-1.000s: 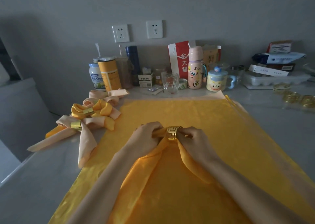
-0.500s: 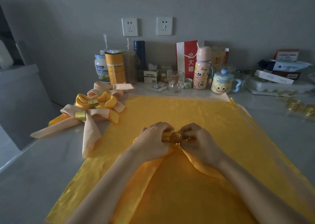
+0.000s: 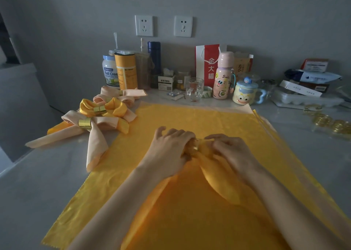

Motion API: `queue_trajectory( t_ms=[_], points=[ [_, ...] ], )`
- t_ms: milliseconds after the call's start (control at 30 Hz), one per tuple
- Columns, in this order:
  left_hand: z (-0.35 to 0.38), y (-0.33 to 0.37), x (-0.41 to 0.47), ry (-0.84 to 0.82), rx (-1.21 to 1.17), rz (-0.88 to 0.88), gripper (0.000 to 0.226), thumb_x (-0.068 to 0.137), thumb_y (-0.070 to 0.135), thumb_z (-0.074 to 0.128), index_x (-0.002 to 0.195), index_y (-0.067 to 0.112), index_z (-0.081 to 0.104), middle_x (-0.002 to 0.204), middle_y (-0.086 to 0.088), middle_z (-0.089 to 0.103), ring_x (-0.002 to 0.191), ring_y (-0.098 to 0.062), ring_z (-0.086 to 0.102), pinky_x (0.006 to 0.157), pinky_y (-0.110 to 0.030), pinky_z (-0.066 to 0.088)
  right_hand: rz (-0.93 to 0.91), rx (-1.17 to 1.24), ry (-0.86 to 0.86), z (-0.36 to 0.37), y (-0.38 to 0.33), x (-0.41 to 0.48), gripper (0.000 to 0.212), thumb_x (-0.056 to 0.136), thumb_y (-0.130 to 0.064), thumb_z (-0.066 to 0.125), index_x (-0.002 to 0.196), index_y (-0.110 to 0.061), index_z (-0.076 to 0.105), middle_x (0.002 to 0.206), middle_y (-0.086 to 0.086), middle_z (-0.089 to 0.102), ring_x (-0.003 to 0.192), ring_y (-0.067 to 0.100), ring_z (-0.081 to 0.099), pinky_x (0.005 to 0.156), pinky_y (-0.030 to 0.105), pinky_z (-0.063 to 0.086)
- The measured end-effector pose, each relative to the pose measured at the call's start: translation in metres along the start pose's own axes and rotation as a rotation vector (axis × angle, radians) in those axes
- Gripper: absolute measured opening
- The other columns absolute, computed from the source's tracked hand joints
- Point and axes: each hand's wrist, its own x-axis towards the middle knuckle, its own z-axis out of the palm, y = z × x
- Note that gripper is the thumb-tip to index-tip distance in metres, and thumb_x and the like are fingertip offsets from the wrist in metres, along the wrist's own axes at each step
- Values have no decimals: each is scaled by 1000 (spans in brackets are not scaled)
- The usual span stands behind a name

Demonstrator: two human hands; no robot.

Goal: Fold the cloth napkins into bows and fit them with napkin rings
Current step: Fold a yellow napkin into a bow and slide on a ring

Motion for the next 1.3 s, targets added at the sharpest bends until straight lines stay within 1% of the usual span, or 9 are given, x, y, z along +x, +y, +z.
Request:
queue_trajectory(
  t_ms=[200,367,433,533,667,800,933,1067,1300],
  points=[
    [1,-15,-2,96,-114,-29,54,85,34,65,135,31,44,130,10,46,126,-12,39,108,-31,19,27,5,22,-6,-10,-1,16,92,-20,56,89,-12,69,83,3,65,84,19,62,74,33,55],
    [7,-10,-2,306,17,109,58,68,20,82,122,19,60,108,-6,59,102,-28,60,90,-46,44,266,-158,-209,-2,-14,-4,68,78,-71,44,105,-14,68,93,5,70,88,23,65,86,39,49],
    [6,-10,-2,346,-43,59,72,65,27,84,130,18,54,116,-7,56,107,-27,56,91,-45,48,251,-138,-180,-2,-17,-5,54,80,-61,52,101,-15,71,92,6,73,91,23,68,91,41,50],
    [-5,-7,-3,266,-506,-313,93,61,42,83,139,20,38,121,5,45,110,-9,44,93,-21,37,224,35,-146,-7,-22,-7,36,90,-35,52,104,-7,70,86,9,69,83,21,64,82,37,50],
    [-12,-8,0,76,-975,-522,41,69,37,80,100,22,59,87,10,63,75,-2,57,59,-10,46,185,149,-154,-9,-24,-9,27,91,-25,51,97,-6,69,80,9,66,75,18,63,70,29,50],
    [-13,-3,-1,128,-1045,-465,25,75,36,74,94,35,57,81,14,64,74,-1,58,60,-7,45,203,233,-105,-10,-26,-7,19,89,-20,54,92,-8,69,76,7,65,68,14,62,60,25,51],
    [-16,9,-1,136,-1411,-734,75,62,46,75,127,16,49,101,-2,67,88,-17,66,75,-30,56,184,236,-32,-9,-25,-6,17,84,-18,59,95,-8,69,80,7,66,66,12,63,56,21,50],
    [-18,11,-1,-21,-1608,-919,54,70,51,71,107,12,66,89,-9,73,78,-23,70,71,-35,57,81,184,84,-6,-23,-6,10,77,-15,70,86,-11,70,79,8,68,78,21,63,76,34,47],
    [-10,13,0,153,-1575,-891,37,84,44,63,103,13,67,86,-10,73,73,-21,69,64,-30,55,-9,242,131,-5,-24,-5,11,74,-6,70,82,-13,68,79,9,67,79,23,63,79,38,48]
  ],
)
